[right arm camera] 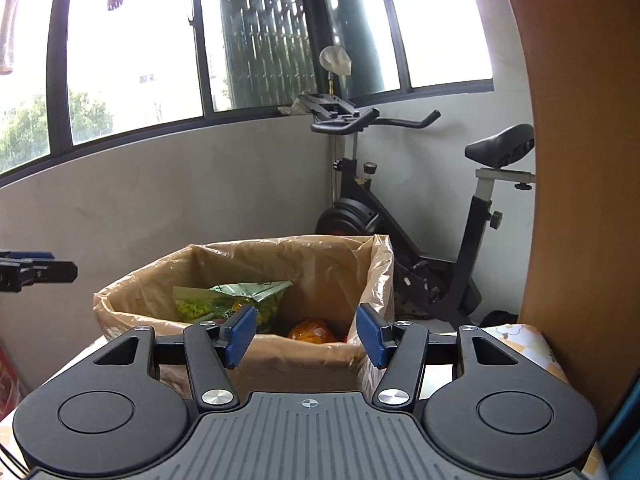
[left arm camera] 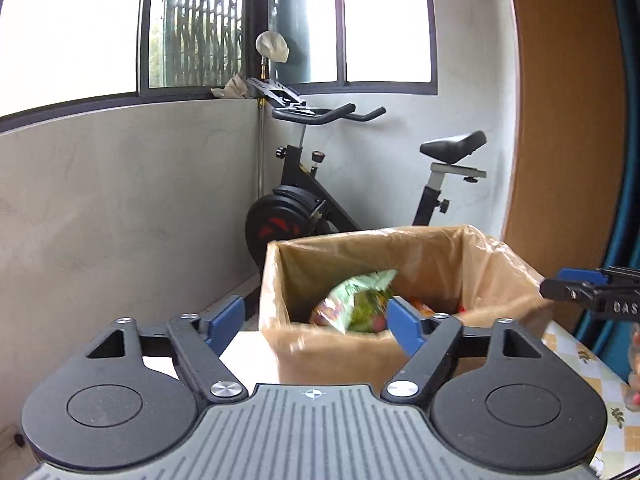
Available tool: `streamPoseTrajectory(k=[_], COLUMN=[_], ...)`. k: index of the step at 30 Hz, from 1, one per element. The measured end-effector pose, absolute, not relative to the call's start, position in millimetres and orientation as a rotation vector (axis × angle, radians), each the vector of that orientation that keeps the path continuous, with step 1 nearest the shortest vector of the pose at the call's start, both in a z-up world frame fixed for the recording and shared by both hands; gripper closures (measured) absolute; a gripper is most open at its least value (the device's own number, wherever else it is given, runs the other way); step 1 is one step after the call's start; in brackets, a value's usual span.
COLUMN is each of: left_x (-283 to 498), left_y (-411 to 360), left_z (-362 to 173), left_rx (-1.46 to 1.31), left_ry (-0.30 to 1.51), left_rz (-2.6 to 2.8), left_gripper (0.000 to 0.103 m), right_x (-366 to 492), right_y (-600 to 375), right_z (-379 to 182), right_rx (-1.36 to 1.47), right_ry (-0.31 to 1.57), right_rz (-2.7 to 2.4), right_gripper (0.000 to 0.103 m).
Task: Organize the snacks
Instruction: 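Grasp a yellow packet with the left gripper while the right gripper approaches a red packet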
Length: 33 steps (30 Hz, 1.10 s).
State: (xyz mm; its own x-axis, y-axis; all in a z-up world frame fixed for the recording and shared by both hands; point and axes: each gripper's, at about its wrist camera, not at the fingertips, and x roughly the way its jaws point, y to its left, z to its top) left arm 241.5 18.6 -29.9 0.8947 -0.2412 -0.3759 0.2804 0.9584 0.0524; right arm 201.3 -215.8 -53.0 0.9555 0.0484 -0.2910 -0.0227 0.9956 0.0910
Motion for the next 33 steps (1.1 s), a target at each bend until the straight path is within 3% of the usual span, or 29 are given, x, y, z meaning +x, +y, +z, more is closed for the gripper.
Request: streamPoseTrajectory(k=[13, 20, 27, 29, 32, 33], left_x=[222, 222, 217, 216, 214, 210], left_y=[20, 9, 3, 5, 8, 9], left_z=[-151, -185, -201, -207, -215, -215], left_rx=[-0.14, -0.125, -0.143, -0.175, -0.213, -0.206], left_ry=[0.682, 0.772, 0.791, 0.795, 0.794, 0.773], left_rz=[-0.269, -0.241, -0.229, -0.22, -0.233, -0.241], left_gripper=[0.012, 0.012, 0.004, 0.004, 0.005, 0.015], right_x=[172, 164, 151, 149, 146, 145], right_y=[-205, -214, -221, -221, -216, -214], right_z=[-130, -169, -203, -212, -222, -225], right_rx=[0.102, 0.081, 0.036, 0.027, -0.008, -0.024], right_ry=[0.39, 0.46, 0.562, 0.608, 0.648, 0.655], right_rz=[0.0, -0.035, -0.011, 0.016, 0.026, 0.028], right_gripper=[0.051, 0.051, 0.05, 0.044, 0.043, 0.043])
